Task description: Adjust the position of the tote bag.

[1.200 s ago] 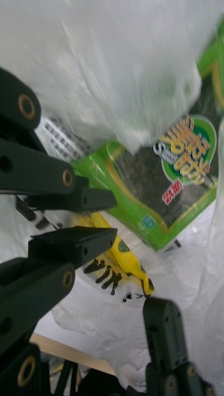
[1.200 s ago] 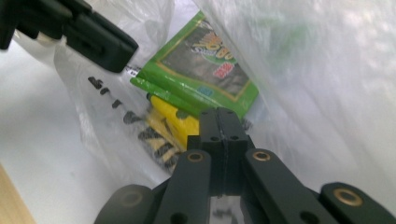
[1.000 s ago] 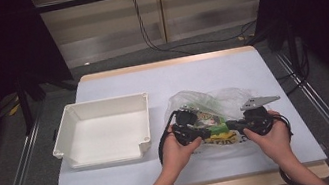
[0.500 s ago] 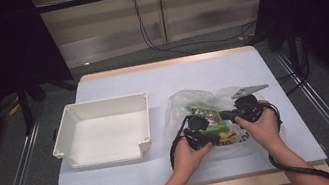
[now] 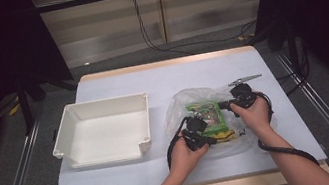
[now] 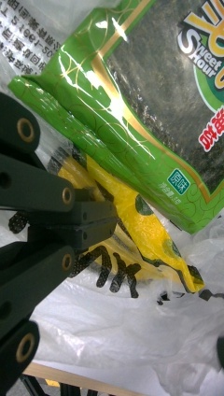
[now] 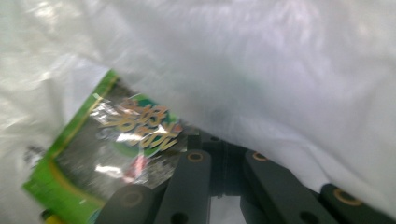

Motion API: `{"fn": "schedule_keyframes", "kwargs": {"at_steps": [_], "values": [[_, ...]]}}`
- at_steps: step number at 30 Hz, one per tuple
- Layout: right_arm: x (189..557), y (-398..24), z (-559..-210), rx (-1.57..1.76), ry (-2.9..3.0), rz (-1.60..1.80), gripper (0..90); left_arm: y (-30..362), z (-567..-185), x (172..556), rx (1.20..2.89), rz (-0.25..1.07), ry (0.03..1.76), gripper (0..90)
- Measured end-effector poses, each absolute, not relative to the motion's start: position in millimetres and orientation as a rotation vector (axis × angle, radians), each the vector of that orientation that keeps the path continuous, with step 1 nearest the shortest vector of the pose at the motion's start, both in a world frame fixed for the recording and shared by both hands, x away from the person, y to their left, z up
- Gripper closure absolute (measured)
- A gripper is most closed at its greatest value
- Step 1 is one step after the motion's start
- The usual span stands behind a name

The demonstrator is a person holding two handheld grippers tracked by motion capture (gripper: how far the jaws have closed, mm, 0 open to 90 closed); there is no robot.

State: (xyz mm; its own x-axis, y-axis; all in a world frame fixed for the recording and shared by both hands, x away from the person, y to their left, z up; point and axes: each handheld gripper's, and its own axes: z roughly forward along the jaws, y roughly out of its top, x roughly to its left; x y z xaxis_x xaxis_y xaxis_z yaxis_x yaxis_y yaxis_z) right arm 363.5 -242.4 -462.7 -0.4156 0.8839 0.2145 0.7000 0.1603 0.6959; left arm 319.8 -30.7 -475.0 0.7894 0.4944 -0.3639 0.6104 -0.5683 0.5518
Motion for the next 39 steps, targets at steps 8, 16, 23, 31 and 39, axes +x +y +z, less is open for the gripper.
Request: {"fn": "schedule_keyframes", "kwargs": {"at_steps": [8, 16, 23, 31, 39], "values": [[384, -246, -470, 1.589, 2.137, 1.072, 90.0, -30, -475, 318, 2.295, -0.205, 0.808, 90.0], [401, -247, -478, 1.614, 2.116, 1.030, 90.0, -31, -475, 317, 2.293, -0.198, 0.808, 90.0], [409, -248, -485, 1.610, 2.110, 0.996, 90.0, -30, -475, 318, 2.299, -0.205, 0.793, 90.0], [390, -248, -472, 1.573, 2.150, 1.008, 90.0, -30, -475, 318, 2.294, -0.207, 0.800, 90.0], [362, -253, -455, 1.528, 2.166, 1.056, 90.0, -30, -475, 318, 2.300, -0.206, 0.800, 90.0]]}}
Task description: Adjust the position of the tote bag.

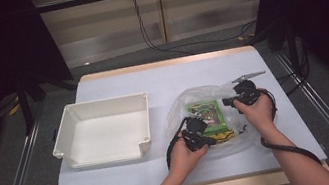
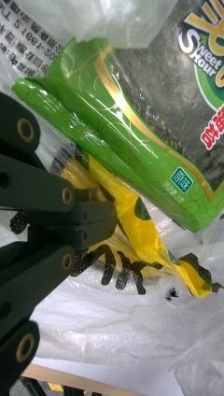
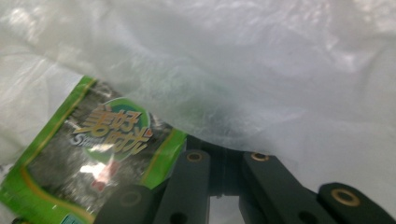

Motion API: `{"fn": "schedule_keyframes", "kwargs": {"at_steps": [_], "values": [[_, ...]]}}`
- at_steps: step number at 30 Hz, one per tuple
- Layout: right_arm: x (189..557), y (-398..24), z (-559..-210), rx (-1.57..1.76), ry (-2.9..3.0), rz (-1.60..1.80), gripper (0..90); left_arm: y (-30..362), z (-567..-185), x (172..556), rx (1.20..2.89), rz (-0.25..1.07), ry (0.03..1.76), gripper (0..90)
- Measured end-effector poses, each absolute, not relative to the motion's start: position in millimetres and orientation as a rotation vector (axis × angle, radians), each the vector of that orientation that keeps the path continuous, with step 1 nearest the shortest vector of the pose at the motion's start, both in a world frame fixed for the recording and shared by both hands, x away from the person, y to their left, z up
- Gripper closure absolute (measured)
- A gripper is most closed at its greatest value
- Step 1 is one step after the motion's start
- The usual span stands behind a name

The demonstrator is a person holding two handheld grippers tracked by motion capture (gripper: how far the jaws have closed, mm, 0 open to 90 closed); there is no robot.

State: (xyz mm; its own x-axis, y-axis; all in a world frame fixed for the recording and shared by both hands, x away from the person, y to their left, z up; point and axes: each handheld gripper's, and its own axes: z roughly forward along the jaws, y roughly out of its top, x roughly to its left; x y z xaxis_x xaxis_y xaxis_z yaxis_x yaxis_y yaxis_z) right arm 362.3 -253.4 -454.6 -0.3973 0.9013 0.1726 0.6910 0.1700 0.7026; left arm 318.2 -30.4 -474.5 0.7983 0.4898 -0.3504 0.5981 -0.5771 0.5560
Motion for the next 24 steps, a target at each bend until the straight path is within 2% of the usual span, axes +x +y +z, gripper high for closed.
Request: {"fn": "schedule_keyframes", "kwargs": {"at_steps": [9, 24], "values": [[345, -246, -437, 1.487, 2.191, 1.082, 90.0, -31, -475, 317, 2.291, -0.202, 0.812, 90.0], [341, -248, -409, 1.464, 2.158, 1.099, 90.0, -31, -474, 318, 2.296, -0.205, 0.809, 90.0]]}}
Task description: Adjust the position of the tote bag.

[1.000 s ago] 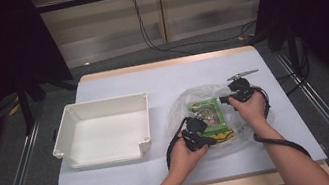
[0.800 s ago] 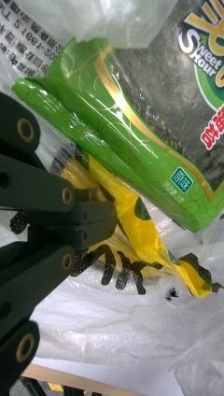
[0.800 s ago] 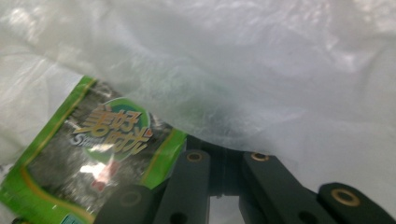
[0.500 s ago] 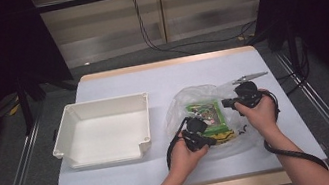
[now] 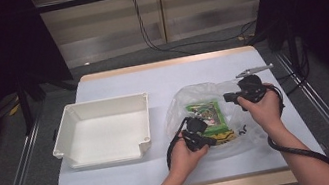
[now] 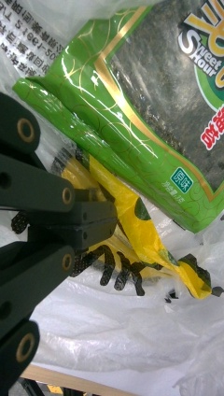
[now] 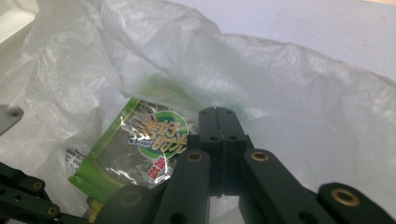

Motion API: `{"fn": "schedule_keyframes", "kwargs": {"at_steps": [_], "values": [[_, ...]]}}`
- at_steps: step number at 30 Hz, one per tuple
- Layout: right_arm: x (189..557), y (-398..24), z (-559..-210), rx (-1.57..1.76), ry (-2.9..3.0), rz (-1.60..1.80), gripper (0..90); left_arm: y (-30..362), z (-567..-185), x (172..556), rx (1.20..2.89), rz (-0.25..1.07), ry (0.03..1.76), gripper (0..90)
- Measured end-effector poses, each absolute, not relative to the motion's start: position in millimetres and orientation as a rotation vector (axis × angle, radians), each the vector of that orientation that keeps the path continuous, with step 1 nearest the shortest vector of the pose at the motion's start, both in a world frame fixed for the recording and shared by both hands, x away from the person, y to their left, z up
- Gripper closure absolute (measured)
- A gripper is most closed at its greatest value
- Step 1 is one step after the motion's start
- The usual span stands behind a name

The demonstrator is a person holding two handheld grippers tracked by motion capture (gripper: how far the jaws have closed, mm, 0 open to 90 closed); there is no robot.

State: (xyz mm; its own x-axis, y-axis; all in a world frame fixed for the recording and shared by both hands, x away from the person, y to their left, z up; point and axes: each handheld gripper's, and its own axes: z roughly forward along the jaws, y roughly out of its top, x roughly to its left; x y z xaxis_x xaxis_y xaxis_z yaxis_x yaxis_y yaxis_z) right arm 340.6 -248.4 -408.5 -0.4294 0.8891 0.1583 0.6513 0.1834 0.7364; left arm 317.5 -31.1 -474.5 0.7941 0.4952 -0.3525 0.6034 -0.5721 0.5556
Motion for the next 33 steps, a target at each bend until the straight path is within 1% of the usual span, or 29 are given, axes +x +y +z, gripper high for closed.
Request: {"fn": "schedule_keyframes", "kwargs": {"at_steps": [8, 20, 23, 29, 31, 33], "values": [[354, -245, -412, 1.475, 2.142, 1.052, 90.0, -31, -474, 318, 2.299, -0.206, 0.805, 90.0], [395, -243, -445, 1.568, 2.141, 0.983, 90.0, -30, -475, 319, 2.295, -0.212, 0.797, 90.0], [403, -243, -452, 1.582, 2.147, 0.967, 90.0, -29, -474, 320, 2.320, -0.206, 0.778, 90.0], [415, -238, -465, 1.603, 2.151, 0.944, 90.0, -30, -475, 319, 2.295, -0.213, 0.798, 90.0], [419, -238, -468, 1.605, 2.149, 0.934, 90.0, -29, -475, 320, 2.319, -0.207, 0.779, 90.0], [423, -239, -471, 1.617, 2.134, 0.913, 90.0, -30, -475, 318, 2.297, -0.208, 0.801, 90.0]]}}
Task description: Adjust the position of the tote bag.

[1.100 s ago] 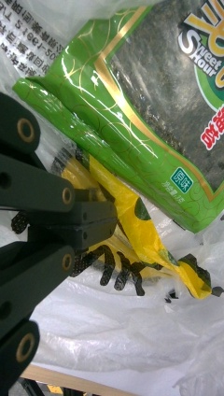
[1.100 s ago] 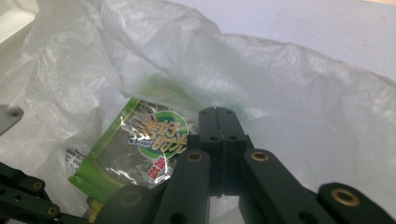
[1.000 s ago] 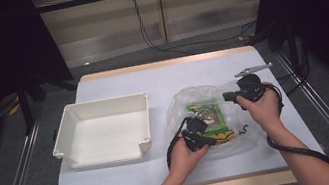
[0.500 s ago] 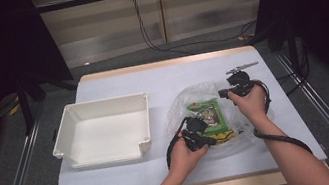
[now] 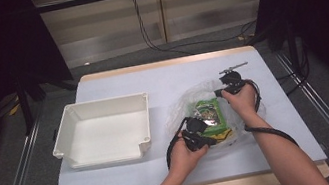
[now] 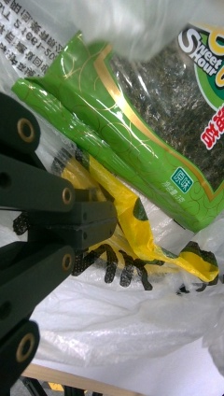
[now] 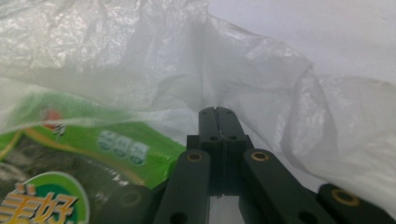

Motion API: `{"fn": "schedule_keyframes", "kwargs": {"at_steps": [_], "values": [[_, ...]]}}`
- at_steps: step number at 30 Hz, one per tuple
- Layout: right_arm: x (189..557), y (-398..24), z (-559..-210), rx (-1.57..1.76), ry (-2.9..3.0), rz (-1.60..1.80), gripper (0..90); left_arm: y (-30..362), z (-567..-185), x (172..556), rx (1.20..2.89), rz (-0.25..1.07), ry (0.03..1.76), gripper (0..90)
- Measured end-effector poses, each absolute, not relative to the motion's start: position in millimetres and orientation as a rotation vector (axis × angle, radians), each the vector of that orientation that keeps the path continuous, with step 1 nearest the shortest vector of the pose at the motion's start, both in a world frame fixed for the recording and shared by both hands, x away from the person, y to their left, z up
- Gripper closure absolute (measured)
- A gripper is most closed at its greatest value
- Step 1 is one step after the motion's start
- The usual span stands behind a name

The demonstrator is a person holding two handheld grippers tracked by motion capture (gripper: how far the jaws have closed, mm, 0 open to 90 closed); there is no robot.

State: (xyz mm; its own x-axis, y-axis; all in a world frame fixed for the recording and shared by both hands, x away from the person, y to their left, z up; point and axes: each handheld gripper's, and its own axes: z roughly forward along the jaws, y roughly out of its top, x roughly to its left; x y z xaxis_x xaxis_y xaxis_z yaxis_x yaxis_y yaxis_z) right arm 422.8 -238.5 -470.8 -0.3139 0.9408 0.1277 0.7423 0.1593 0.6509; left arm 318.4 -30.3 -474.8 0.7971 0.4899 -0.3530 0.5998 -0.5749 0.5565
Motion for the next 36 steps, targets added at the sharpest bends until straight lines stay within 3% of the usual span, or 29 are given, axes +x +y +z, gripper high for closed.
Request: {"fn": "schedule_keyframes", "kwargs": {"at_steps": [12, 19, 26, 36], "values": [[420, -241, -475, 1.626, 2.138, 0.930, 90.0, -28, -475, 322, 2.284, -0.248, 0.826, 90.0], [408, -240, -466, 1.593, 2.156, 0.951, 90.0, -23, -453, 327, 2.233, -0.255, 0.842, 86.9], [400, -241, -457, 1.587, 2.149, 0.957, 90.0, -17, -430, 341, 2.169, -0.202, 0.897, 86.9], [393, -243, -453, 1.569, 2.153, 0.968, 90.0, -20, -421, 367, 2.200, -0.123, 0.940, 89.5]]}}
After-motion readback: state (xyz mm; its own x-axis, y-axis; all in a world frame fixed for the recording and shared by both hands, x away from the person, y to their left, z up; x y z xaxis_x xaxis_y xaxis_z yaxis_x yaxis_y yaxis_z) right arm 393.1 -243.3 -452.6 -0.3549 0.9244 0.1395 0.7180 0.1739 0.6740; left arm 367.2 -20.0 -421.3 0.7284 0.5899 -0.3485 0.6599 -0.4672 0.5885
